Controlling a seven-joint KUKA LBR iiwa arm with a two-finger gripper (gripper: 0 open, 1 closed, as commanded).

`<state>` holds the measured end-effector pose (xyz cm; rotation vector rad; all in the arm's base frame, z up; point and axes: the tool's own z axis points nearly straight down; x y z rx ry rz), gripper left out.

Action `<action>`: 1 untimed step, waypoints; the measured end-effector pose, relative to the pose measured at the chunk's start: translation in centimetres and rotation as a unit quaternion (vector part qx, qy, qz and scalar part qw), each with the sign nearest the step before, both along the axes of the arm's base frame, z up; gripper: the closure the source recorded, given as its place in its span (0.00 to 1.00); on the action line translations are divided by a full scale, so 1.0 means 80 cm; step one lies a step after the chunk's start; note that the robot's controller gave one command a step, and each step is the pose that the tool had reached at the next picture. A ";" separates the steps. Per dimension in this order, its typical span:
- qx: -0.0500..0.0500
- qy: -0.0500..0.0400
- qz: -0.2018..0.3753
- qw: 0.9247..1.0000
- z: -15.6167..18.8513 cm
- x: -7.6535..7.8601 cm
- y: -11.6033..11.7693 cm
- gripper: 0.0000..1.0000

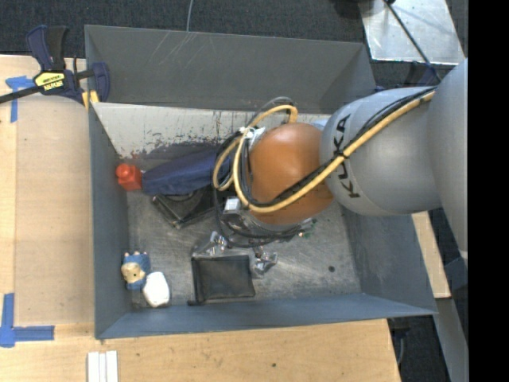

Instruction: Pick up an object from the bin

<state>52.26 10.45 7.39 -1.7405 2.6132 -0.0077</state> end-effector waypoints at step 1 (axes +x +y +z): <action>0.008 -0.008 0.000 1.000 0.005 0.004 0.008 1.00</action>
Offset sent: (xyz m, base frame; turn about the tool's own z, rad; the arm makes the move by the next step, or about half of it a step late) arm 0.0000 0.0000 0.0000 0.0000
